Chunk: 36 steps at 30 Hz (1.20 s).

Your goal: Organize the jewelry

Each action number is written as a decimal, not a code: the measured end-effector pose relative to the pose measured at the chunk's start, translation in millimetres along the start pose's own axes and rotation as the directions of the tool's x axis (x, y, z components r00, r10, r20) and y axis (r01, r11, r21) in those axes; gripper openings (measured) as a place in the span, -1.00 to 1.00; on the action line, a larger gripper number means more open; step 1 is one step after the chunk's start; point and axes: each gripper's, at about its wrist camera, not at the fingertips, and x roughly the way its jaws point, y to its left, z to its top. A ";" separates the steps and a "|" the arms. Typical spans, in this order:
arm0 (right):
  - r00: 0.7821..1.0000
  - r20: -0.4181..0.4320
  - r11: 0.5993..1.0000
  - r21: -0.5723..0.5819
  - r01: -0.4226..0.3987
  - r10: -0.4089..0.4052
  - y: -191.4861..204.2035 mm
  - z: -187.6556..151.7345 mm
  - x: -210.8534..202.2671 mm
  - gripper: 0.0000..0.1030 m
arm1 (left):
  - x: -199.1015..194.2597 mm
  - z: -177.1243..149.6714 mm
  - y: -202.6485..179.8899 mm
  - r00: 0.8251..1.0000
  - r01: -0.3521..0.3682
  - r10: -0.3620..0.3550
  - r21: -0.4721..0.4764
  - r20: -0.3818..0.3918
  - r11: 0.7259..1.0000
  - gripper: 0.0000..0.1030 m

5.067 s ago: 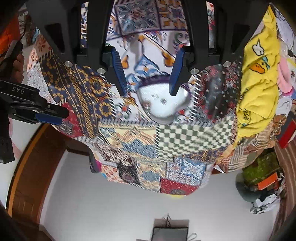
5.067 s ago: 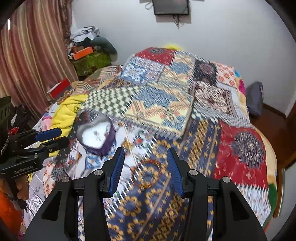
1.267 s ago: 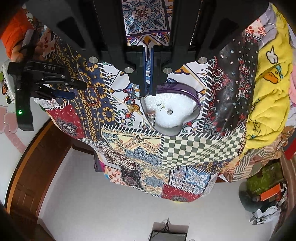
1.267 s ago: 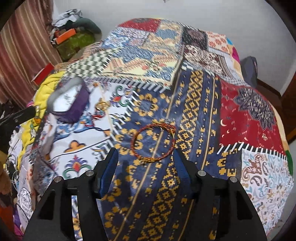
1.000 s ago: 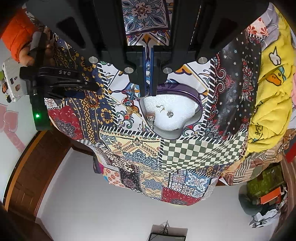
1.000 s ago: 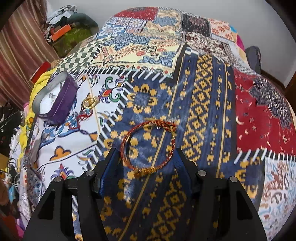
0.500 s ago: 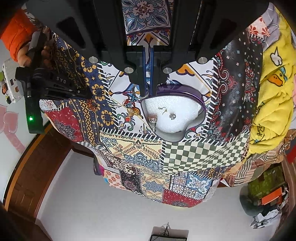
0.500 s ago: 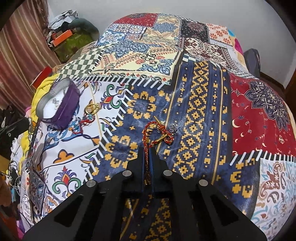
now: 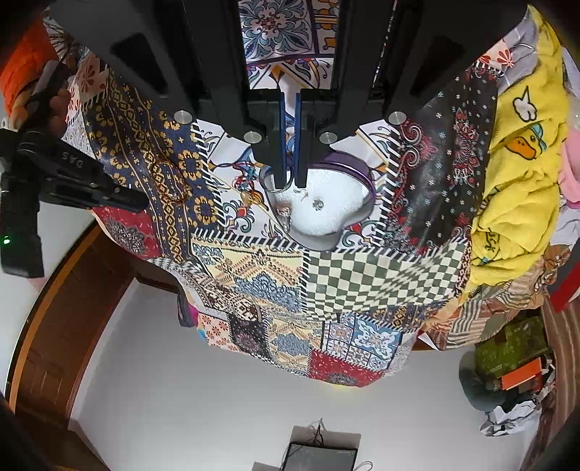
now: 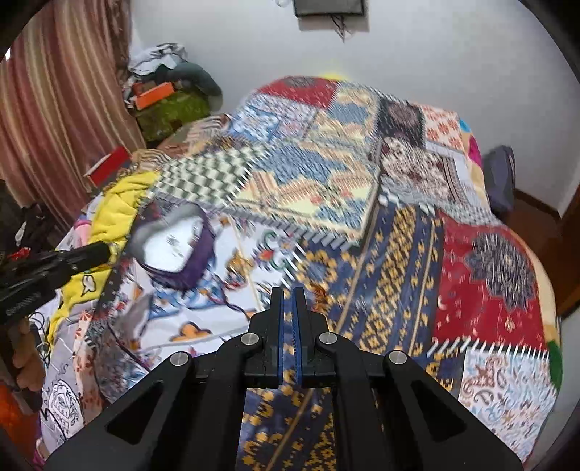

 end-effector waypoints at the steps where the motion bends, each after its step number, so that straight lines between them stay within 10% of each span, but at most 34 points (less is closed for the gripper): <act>1: 1.000 0.011 1.000 -0.010 0.005 -0.005 3.8 2.9 -1.6 -0.93 | -0.8 0.8 1.3 1.000 -0.002 0.002 -0.002 0.003 1.000 -0.97; 8: 0.998 -0.017 0.997 0.047 -0.063 0.064 -1.8 1.7 3.2 -0.87 | -1.3 0.7 7.9 1.000 -0.013 0.013 -0.010 0.002 1.000 -0.97; 13: 0.996 -0.091 0.993 0.118 0.005 0.006 -24.4 -15.5 17.9 -0.24 | 6.5 -4.3 11.0 1.000 -0.015 0.015 -0.021 -0.021 1.000 -0.97; 29: 0.970 -0.212 0.985 0.097 0.140 -0.117 -55.5 -23.1 65.7 -0.24 | 22.9 -7.5 7.5 0.999 -0.004 0.002 -0.029 -0.049 1.000 -0.97; 36: 0.973 -0.228 0.985 0.156 0.067 -0.030 -71.3 -22.0 74.1 -0.24 | 27.7 -9.0 10.9 0.998 -0.012 0.009 -0.034 -0.064 0.999 -0.97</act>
